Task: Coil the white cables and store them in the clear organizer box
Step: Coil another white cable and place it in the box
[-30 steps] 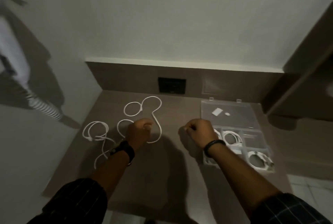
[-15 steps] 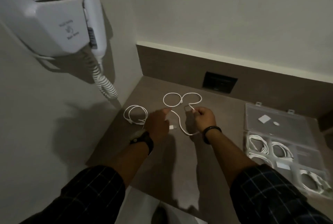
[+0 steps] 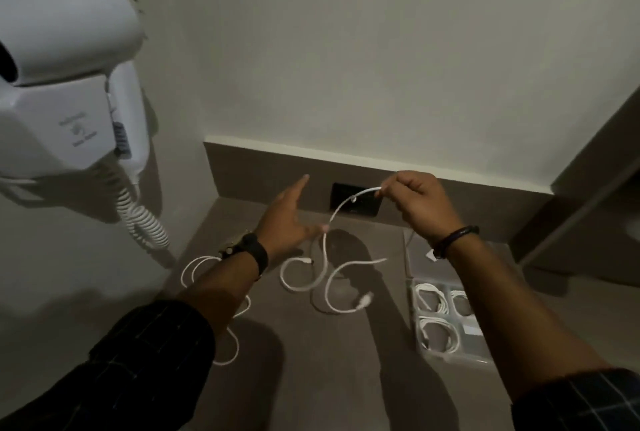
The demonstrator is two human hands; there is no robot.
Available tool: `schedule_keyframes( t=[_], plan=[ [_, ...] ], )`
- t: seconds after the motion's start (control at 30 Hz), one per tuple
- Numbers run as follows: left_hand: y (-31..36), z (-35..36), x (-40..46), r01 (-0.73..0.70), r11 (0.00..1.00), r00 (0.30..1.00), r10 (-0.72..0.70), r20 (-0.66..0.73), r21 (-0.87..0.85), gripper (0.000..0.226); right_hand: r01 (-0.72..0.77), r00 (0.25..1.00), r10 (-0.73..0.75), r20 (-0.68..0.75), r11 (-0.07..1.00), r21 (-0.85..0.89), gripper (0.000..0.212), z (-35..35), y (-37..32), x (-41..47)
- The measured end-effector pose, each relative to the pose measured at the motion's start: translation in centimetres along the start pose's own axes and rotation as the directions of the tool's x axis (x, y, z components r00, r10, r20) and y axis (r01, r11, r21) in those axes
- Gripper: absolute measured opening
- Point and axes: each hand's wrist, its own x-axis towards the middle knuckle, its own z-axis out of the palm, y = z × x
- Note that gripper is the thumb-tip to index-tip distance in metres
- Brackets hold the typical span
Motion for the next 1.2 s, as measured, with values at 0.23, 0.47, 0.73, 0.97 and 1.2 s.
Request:
schedule_keyframes(
  t=[0.23,0.47,0.73,0.97,1.2],
  plan=[
    [5.1,3.9,1.6,-0.085,0.971,0.996,0.087,-0.001,-0.224,0.018,0.057,0.998,-0.054,-0.026,0.990,0.126,0.026,-1.3,-0.8,-0.3],
    [2.1,0.2,1.0,0.335,0.816,0.937,-0.236,0.257,-0.471,0.025,-0.184,0.968,0.112,-0.225,0.926,-0.331,0.025,-5.5,3.3,0.2],
    [9.1,0.5,0.6,0.315,0.788,0.892,-0.054,0.450,-0.529,0.030,0.147,0.984,-0.111,0.139,0.949,-0.281,0.016,1.4,1.9,0.5],
    [7.5,-3.4,-1.7,0.351,0.822,0.799,-0.014,0.601,-0.448,0.032,-0.015,0.965,0.014,-0.263,1.000,0.001,0.021,-0.6,3.4,3.8],
    [9.7,-4.3,-2.8,0.318,0.542,0.772,0.329,0.544,-0.778,0.025,-0.144,0.986,0.096,-0.137,0.902,-0.406,0.025,0.0,7.1,3.8]
  ],
)
